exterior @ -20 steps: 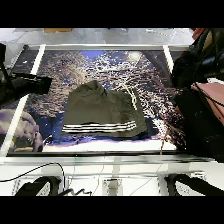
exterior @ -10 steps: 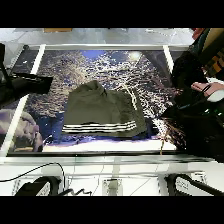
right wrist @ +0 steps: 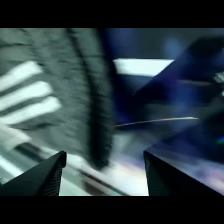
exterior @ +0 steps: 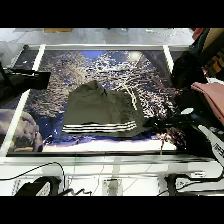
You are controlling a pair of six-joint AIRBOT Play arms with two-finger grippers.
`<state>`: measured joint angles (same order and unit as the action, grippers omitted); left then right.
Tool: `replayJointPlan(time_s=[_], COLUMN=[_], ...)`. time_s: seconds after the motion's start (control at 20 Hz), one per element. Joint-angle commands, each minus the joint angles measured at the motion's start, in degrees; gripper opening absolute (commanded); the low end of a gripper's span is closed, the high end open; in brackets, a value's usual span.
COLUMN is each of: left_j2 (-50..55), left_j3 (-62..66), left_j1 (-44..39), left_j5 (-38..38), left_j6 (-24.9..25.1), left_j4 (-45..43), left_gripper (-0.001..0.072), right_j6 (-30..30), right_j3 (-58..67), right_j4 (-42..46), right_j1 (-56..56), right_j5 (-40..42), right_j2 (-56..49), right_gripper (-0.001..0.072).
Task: Fold the clothes and pants, and hang the long-sleeved shirts on hangers.
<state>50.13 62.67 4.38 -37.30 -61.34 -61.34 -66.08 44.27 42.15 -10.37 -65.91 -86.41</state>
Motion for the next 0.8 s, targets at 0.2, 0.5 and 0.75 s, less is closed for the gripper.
replayJointPlan(time_s=[0.2,0.5,0.75], left_j2=[12.90,29.22,37.33], left_j3=[0.00,0.00,-0.04], left_j1=[10.91,14.12,15.69], left_j5=[-12.63,-36.35,-39.04], left_j6=[-5.16,-2.29,0.13], left_j4=[-1.64,-1.46,-1.22], left_gripper=[0.0476,0.0477,0.0478], right_j6=[8.33,12.17,12.90], right_j3=[-0.57,0.74,0.72], right_j4=[-6.23,-6.08,-6.12], right_j1=[1.14,1.20,1.20], right_j5=[5.60,5.18,3.80], right_j2=[-3.72,-3.69,-3.63], right_gripper=[0.0447,0.0115,0.0029])
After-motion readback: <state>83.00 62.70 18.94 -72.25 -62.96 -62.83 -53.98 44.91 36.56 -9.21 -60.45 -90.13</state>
